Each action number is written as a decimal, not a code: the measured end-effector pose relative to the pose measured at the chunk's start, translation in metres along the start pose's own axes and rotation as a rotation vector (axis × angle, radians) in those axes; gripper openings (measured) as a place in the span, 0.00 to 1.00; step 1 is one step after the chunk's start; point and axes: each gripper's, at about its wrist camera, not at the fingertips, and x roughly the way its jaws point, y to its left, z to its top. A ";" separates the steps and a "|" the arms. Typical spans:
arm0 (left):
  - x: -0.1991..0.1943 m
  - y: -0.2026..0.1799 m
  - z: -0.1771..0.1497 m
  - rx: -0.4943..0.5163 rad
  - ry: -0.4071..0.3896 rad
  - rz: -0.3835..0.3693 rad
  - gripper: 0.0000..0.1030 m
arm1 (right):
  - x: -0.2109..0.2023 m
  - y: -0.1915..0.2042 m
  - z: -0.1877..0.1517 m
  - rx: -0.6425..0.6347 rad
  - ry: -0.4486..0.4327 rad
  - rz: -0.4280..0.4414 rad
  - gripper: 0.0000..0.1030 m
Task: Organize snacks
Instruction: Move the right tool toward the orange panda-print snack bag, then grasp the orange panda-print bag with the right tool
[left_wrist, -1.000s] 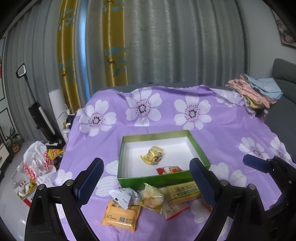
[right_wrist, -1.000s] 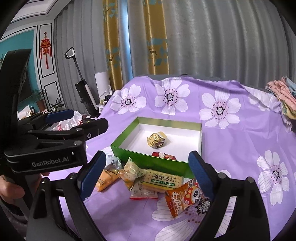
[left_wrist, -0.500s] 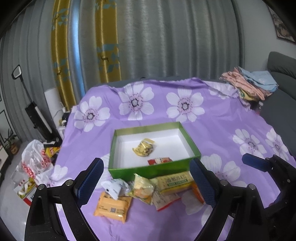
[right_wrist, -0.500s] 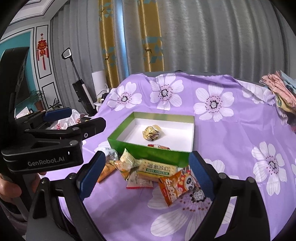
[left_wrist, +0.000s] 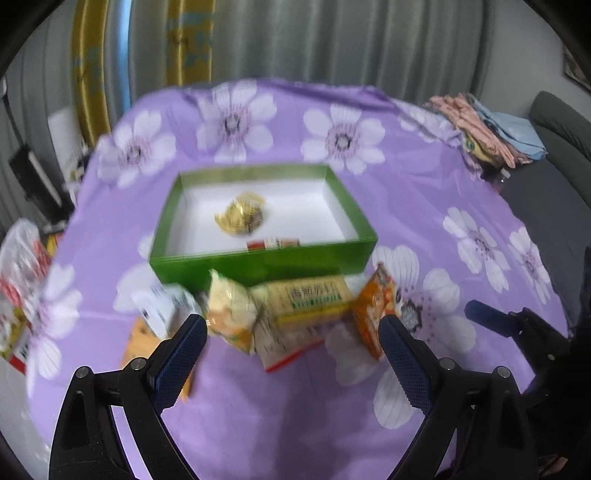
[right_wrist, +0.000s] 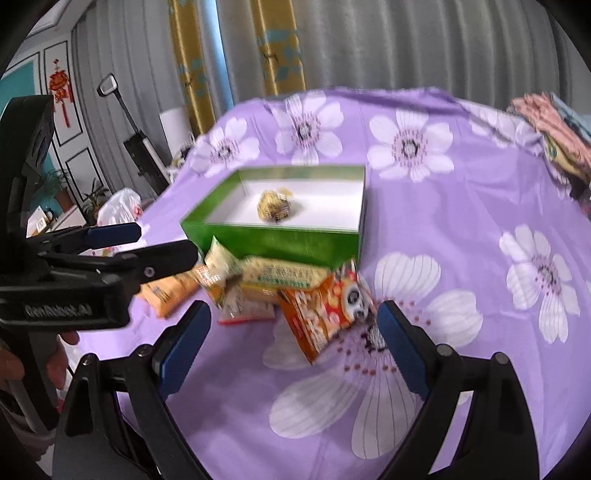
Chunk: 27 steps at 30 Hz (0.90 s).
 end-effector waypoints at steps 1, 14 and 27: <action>0.003 0.002 -0.002 -0.010 0.012 -0.005 0.91 | 0.005 -0.003 -0.003 0.007 0.015 -0.003 0.90; 0.039 0.010 -0.028 -0.147 0.172 -0.237 0.91 | 0.032 -0.031 -0.022 0.045 0.070 0.010 0.90; 0.062 -0.012 -0.008 -0.260 0.132 -0.242 0.91 | 0.046 -0.091 -0.010 0.105 0.010 0.128 0.78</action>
